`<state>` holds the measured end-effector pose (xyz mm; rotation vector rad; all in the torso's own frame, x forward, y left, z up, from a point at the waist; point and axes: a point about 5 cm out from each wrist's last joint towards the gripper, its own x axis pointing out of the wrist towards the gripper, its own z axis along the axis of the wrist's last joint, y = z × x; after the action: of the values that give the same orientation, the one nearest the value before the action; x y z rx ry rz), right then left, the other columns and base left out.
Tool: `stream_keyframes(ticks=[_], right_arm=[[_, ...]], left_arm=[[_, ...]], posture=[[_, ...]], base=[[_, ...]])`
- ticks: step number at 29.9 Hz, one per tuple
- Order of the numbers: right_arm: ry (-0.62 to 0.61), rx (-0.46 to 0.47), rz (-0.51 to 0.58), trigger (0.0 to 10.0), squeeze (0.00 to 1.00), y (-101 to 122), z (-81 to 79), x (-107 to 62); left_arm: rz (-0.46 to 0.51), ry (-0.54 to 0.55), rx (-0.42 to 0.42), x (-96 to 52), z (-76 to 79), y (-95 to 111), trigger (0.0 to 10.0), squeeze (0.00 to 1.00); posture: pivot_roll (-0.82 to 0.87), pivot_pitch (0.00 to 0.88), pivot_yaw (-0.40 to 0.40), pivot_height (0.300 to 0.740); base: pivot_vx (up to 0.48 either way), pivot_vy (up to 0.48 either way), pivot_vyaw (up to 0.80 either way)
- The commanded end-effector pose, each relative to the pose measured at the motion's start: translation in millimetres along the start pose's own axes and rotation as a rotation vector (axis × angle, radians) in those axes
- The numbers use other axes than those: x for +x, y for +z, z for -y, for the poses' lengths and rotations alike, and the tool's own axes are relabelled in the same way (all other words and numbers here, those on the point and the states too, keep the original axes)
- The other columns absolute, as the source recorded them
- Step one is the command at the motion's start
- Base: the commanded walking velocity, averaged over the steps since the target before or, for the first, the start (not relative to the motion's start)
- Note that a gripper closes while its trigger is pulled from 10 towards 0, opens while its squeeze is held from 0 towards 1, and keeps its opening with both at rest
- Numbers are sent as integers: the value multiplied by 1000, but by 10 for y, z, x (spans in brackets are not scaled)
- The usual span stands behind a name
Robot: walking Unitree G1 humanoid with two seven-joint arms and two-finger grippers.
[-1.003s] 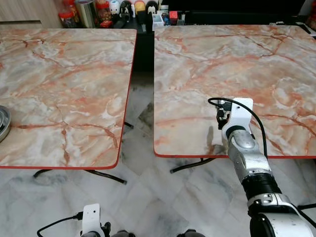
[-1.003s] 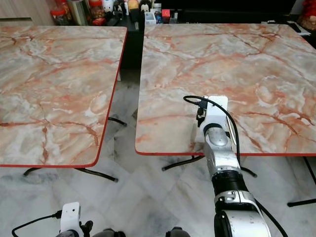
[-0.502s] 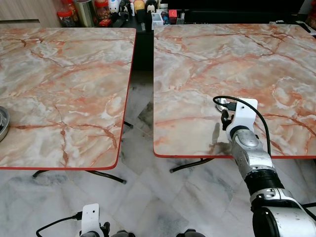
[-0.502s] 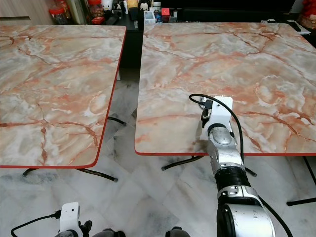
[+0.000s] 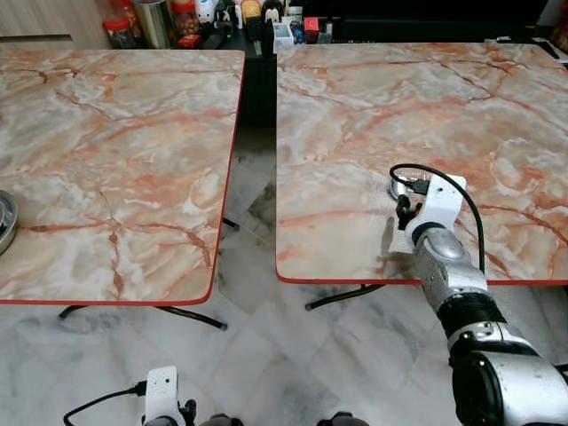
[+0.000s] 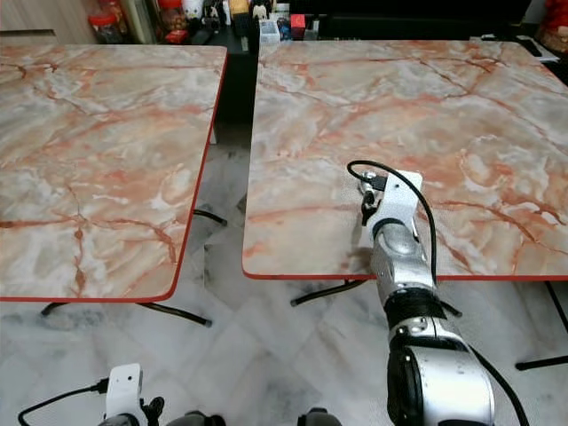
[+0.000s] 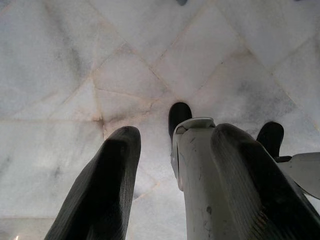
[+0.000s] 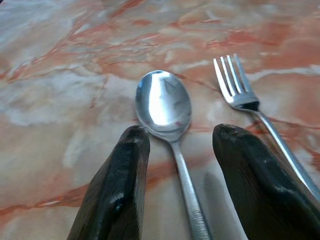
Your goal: Setting the table
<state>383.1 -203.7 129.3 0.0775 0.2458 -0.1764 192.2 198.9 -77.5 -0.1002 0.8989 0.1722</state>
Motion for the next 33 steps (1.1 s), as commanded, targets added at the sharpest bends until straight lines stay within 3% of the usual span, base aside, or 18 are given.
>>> stream_keyframes(ticks=[1,23,24,25,26,27,33], right_arm=[[-5,-6,0,10000,0,38,28,17],[-9,22,-59,10000,0,-120,22,21],[-8,24,-60,9098,0,-123,20,21],[-7,25,-60,1725,0,-125,19,21],[-7,25,-61,1725,0,-127,18,20],[-6,26,-60,0,0,-127,17,20],[-4,27,-61,0,0,-132,17,21]], left_arm=[[-29,22,-2,-23,-65,-104,10000,0],[-40,22,-2,-28,-72,-132,10000,0],[-41,21,-2,-28,-71,-132,10000,0],[-41,20,-2,-28,-71,-133,10000,0],[-42,20,-3,-28,-70,-133,10000,0],[-42,20,-3,-28,-70,-134,10000,0],[-44,18,-3,-28,-68,-134,10000,0]], posture=[[-9,159,0,711],[-1,174,2,711],[-1,175,2,711],[-1,175,2,711],[1,175,2,711],[1,175,2,711],[0,176,2,711]], base=[[0,0,0],[0,0,0],[0,0,0],[0,0,0],[0,0,0],[0,0,0],[0,0,0]])
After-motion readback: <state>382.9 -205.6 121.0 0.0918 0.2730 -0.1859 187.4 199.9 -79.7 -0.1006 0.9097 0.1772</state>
